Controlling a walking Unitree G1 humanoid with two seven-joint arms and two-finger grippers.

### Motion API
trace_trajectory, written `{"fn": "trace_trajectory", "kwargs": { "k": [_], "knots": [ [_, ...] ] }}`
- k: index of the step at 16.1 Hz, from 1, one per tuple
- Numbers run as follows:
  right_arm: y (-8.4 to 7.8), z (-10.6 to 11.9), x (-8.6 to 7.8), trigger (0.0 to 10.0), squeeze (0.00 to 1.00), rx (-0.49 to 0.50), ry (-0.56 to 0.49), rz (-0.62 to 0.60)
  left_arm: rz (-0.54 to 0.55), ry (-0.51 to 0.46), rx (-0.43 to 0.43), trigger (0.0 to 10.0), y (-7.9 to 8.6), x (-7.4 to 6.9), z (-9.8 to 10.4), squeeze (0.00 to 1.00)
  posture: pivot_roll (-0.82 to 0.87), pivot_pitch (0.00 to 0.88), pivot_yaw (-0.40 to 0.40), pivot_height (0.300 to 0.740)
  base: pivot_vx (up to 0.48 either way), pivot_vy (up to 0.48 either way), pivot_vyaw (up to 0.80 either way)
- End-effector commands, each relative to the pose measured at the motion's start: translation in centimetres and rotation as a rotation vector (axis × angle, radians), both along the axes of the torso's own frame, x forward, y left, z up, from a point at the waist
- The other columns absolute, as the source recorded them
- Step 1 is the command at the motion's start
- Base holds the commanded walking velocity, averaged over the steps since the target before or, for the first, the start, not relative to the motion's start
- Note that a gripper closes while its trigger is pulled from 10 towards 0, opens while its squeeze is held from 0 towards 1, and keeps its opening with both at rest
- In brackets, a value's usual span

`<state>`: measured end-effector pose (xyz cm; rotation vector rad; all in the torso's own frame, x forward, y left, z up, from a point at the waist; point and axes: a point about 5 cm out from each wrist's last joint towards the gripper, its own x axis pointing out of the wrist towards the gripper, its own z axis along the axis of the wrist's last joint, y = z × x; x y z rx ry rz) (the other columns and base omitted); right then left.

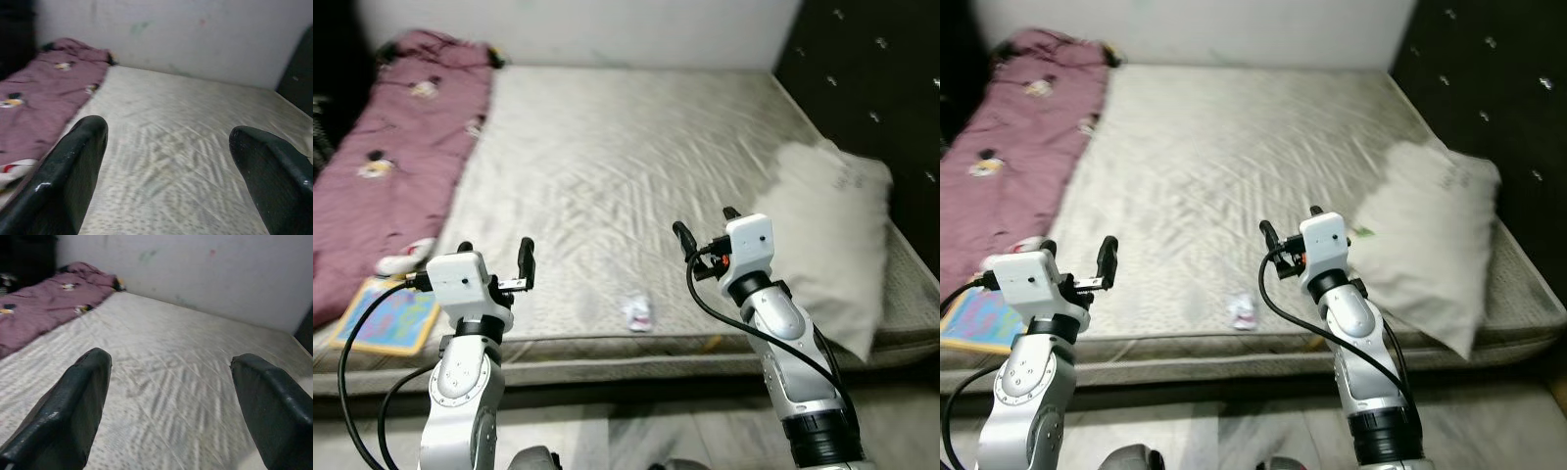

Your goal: Clean up the room

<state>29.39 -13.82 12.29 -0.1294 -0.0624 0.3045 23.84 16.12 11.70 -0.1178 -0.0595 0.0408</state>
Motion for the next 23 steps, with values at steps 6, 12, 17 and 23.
{"fn": "trace_trajectory", "kwargs": {
  "k": [6, 12, 17, 23],
  "knots": [
    [-0.3, 0.2, 0.1, 10.0, 0.0, 0.005, -0.004, -0.018, -0.027, -0.025, -0.003, 10.0, -0.3, 0.0, 0.5, 0.0, 0.01, 0.025, -0.042, 0.74, 0.306, 0.0, -0.09],
    [-0.7, 0.1, 0.1, 10.0, 0.0, -0.01, 0.002, -0.034, -0.003, -0.017, -0.009, 10.0, -0.1, 0.1, 0.4, 0.0, 0.02, 0.025, -0.041, 0.74, 0.0, 0.0, -0.13],
    [-1.4, -0.6, -0.5, 10.0, 0.0, -0.013, 0.02, -0.055, 0.007, 0.022, 0.036, 10.0, 0.6, -0.4, -0.3, 0.0, 0.02, 0.049, -0.038, 0.74, 0.0, 0.0, -0.57],
    [-0.7, -0.9, -0.2, 10.0, 0.0, 0.004, 0.036, -0.071, 0.068, 0.053, 0.044, 10.0, 1.9, -1.0, -0.5, 0.0, 0.05, 0.103, -0.027, 0.74, 0.0, 0.0, 0.0]
  ]
}}
